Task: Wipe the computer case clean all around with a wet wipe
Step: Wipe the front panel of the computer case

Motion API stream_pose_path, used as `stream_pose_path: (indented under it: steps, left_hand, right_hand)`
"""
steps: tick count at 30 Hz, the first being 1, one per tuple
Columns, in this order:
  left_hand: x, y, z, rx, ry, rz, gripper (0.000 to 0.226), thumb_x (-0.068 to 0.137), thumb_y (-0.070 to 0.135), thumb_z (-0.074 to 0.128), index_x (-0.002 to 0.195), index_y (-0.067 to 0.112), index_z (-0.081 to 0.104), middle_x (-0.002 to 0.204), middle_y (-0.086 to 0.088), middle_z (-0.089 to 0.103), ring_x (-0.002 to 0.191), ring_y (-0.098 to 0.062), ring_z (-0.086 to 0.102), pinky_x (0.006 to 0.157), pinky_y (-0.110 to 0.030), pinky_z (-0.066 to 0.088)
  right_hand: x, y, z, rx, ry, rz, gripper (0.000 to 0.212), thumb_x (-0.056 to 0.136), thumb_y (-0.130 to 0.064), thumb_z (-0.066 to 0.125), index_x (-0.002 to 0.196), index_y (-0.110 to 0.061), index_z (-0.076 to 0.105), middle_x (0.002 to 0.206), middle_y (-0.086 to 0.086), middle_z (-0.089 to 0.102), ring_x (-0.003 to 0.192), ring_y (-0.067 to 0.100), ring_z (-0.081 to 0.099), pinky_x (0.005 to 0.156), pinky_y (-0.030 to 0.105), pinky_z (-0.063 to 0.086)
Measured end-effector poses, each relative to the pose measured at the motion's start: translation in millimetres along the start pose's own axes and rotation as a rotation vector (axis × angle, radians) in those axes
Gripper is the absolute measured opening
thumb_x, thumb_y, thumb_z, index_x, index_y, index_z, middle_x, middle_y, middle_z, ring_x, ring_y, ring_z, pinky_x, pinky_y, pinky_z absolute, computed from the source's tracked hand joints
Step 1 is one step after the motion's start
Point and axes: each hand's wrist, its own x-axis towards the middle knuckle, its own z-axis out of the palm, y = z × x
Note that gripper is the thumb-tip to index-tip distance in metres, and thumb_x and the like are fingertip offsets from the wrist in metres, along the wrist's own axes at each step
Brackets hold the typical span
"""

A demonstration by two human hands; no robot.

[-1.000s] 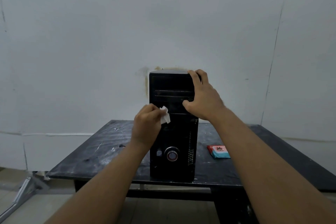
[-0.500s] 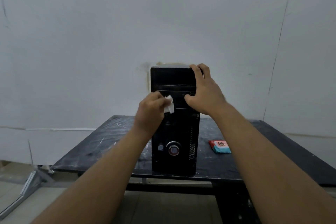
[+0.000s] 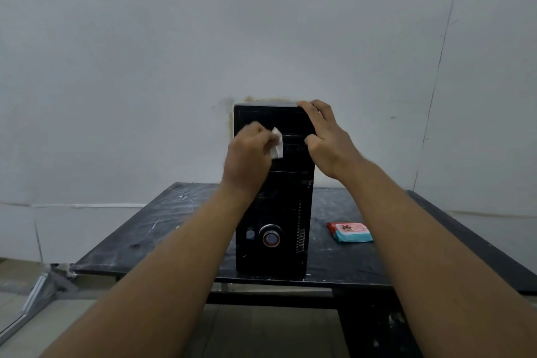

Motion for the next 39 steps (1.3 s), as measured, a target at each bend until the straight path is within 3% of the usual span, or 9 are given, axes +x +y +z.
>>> stream_pose_path:
  steps: [5, 9, 13, 22, 26, 29, 34, 37, 39]
  left_hand:
    - [-67, 0, 11, 0.002, -0.119, 0.038, 0.003, 0.093, 0.001, 0.080, 0.092, 0.002, 0.077, 0.082, -0.006, 0.060, 0.068, -0.022, 0.055, 0.058, -0.042, 0.051]
    - [-44, 1, 10, -0.007, -0.084, -0.007, 0.003, 0.092, 0.002, 0.080, 0.093, 0.003, 0.079, 0.086, -0.006, 0.064, 0.073, -0.023, 0.060, 0.064, -0.045, 0.055]
    - [9, 11, 13, -0.015, -0.011, 0.003, 0.007, 0.090, -0.001, 0.075, 0.092, 0.004, 0.079, 0.088, -0.008, 0.068, 0.077, -0.026, 0.065, 0.069, -0.043, 0.057]
    - [-59, 16, 31, 0.052, -0.172, 0.095, 0.021, 0.081, -0.010, 0.081, 0.093, 0.006, 0.076, 0.087, -0.006, 0.063, 0.075, -0.024, 0.058, 0.063, -0.041, 0.052]
    - [-81, 12, 39, 0.059, -0.213, 0.062, 0.021, 0.081, -0.009, 0.083, 0.089, 0.010, 0.075, 0.085, -0.002, 0.061, 0.073, -0.023, 0.057, 0.064, -0.041, 0.048]
    - [-56, 16, 33, 0.038, -0.153, 0.043, 0.017, 0.084, -0.004, 0.081, 0.092, 0.010, 0.078, 0.085, -0.002, 0.064, 0.074, -0.024, 0.061, 0.067, -0.043, 0.048]
    - [-16, 29, 34, -0.009, 0.005, 0.001, 0.009, 0.090, -0.004, 0.076, 0.094, 0.003, 0.079, 0.085, -0.008, 0.066, 0.073, -0.025, 0.062, 0.066, -0.041, 0.053]
    - [-41, 31, 43, 0.021, -0.083, 0.080, 0.015, 0.086, -0.007, 0.080, 0.094, 0.005, 0.077, 0.085, -0.006, 0.063, 0.073, -0.021, 0.056, 0.065, -0.034, 0.047]
    - [-72, 29, 49, 0.034, -0.189, 0.145, 0.026, 0.080, -0.013, 0.081, 0.095, 0.008, 0.076, 0.087, -0.005, 0.063, 0.076, -0.021, 0.056, 0.068, -0.030, 0.040]
  right_hand:
    - [0, 0, 6, 0.037, 0.002, -0.028, 0.076, 0.091, -0.004, 0.044, 0.161, -0.032, 0.032, 0.158, -0.019, 0.021, 0.106, 0.021, 0.056, 0.078, 0.020, 0.041]
    - [3, 4, 2, 0.024, -0.040, -0.042, 0.092, 0.077, -0.005, 0.055, 0.160, -0.035, 0.031, 0.155, -0.020, 0.020, 0.110, 0.022, 0.057, 0.078, 0.022, 0.048]
    - [8, 14, -13, 0.077, -0.128, -0.019, 0.101, 0.071, -0.001, 0.055, 0.159, -0.045, 0.035, 0.153, -0.028, 0.024, 0.123, 0.017, 0.056, 0.102, 0.035, 0.055]
    - [15, 17, -14, 0.213, -0.110, -0.005, 0.078, 0.087, -0.001, 0.059, 0.150, -0.045, 0.050, 0.144, -0.026, 0.035, 0.130, 0.011, 0.050, 0.115, 0.035, 0.046]
    - [11, 19, -9, 0.137, -0.053, -0.087, 0.058, 0.106, -0.018, 0.061, 0.154, -0.044, 0.045, 0.150, -0.022, 0.032, 0.136, 0.007, 0.047, 0.117, 0.028, 0.040]
    - [13, 21, -10, 0.124, -0.064, -0.097, 0.063, 0.106, -0.004, 0.055, 0.156, -0.042, 0.046, 0.150, -0.019, 0.032, 0.135, 0.008, 0.046, 0.119, 0.029, 0.040]
    - [15, 18, -17, 0.219, -0.061, -0.038, 0.060, 0.108, 0.002, 0.042, 0.153, -0.037, 0.053, 0.148, -0.017, 0.037, 0.121, 0.000, 0.047, 0.108, 0.027, 0.042]
    - [13, 15, -17, 0.277, -0.064, 0.005, 0.062, 0.107, 0.004, 0.038, 0.152, -0.036, 0.054, 0.147, -0.020, 0.038, 0.117, 0.001, 0.045, 0.110, 0.024, 0.039]
    - [11, 13, -16, 0.299, -0.060, 0.015, 0.068, 0.104, 0.010, 0.036, 0.151, -0.036, 0.054, 0.147, -0.019, 0.038, 0.119, 0.003, 0.046, 0.098, 0.012, 0.042]
